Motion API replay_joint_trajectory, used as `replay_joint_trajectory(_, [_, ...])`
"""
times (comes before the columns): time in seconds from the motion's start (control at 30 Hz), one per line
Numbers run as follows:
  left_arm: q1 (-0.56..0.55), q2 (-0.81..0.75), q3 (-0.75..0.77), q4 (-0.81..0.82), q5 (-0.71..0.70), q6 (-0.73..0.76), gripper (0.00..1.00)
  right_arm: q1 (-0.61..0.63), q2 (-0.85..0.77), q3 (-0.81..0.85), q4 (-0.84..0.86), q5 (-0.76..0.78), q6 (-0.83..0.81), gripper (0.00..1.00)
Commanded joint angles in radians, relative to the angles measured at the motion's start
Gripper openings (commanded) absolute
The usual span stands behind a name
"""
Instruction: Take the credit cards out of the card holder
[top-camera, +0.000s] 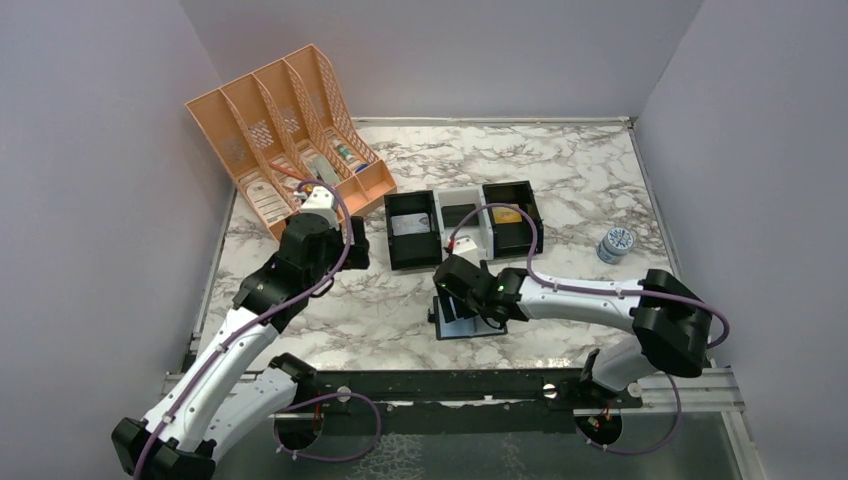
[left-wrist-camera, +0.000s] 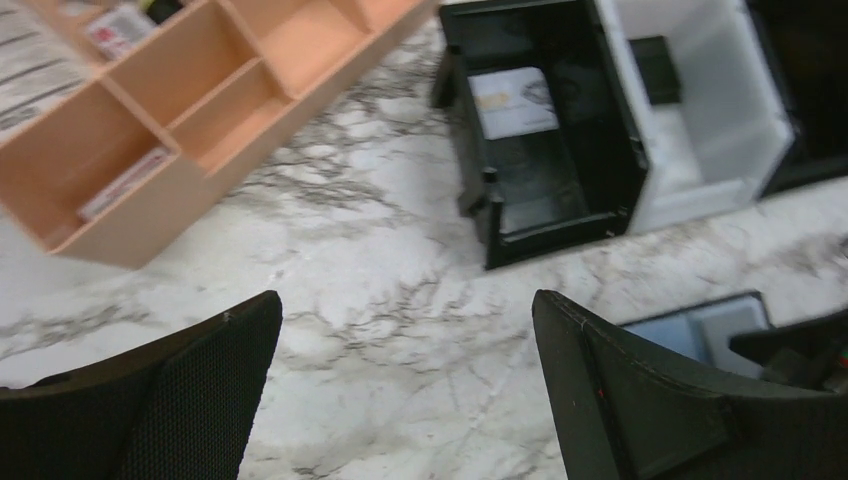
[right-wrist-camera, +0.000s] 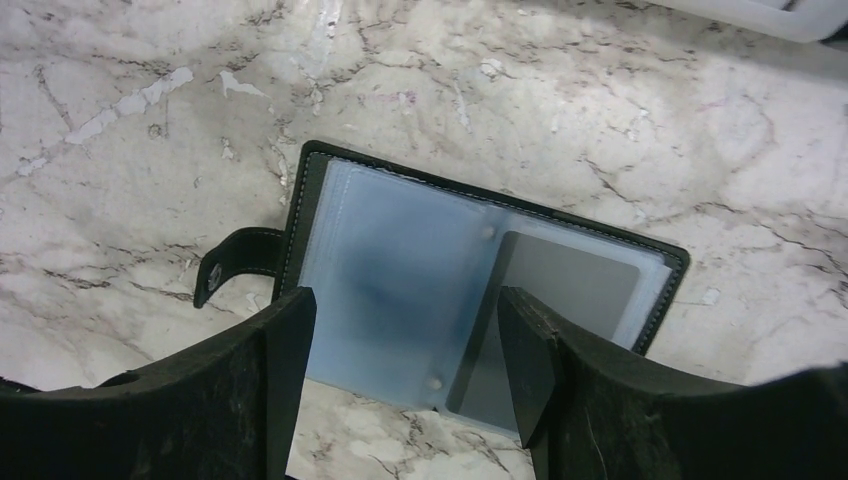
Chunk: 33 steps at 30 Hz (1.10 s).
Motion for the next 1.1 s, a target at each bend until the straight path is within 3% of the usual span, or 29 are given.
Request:
replay_joint_trajectory(0.0, [-0.020,0.040,-0.053,0.194,0.407,0.007,0.99,-0.006,-0.095,-0.035,-0.028,0.139,0.026,0.68])
replay_joint_trajectory(0.07, [-0.096,0.076,-0.076,0.271,0.426,0.007,0.99,-0.049,-0.143,-0.070,-0.018,0.106,0.013,0.67])
replay_joint_trajectory(0.1, [-0.162,0.098,-0.077,0.303,0.393,0.187,0.99,-0.087,-0.168,-0.095,0.007,0.043,-0.001,0.66])
replay_joint_trajectory(0.13, [-0.246,0.118,-0.075,0.329,0.347,-0.148,0.99,-0.120,-0.196,-0.123,0.028,0.000,-0.010,0.65])
replay_joint_trajectory(0.23, [-0.443,0.203,-0.055,0.364,0.199,-0.244,0.99,-0.185,-0.293,-0.203,0.083,-0.107,-0.019,0.63])
replay_joint_trajectory(0.4, [-0.590,0.314,-0.055,0.426,0.144,-0.335,0.99,-0.213,-0.406,-0.299,0.138,-0.226,0.027,0.58])
replay_joint_trajectory(0.6, [-0.680,0.358,-0.150,0.516,0.043,-0.471,0.99,-0.215,-0.429,-0.377,0.180,-0.249,0.110,0.54])
replay_joint_trajectory(1.0, [-0.706,0.501,-0.196,0.565,-0.019,-0.562,0.99,-0.215,-0.436,-0.388,0.138,-0.168,0.123,0.51])
replay_joint_trajectory(1.03, [-0.706,0.510,-0.199,0.557,-0.030,-0.568,0.59,-0.215,-0.431,-0.379,0.123,-0.165,0.122,0.51])
replay_joint_trajectory(1.07, [-0.706,0.521,-0.203,0.556,-0.038,-0.571,0.45,-0.216,-0.427,-0.375,0.113,-0.161,0.122,0.51])
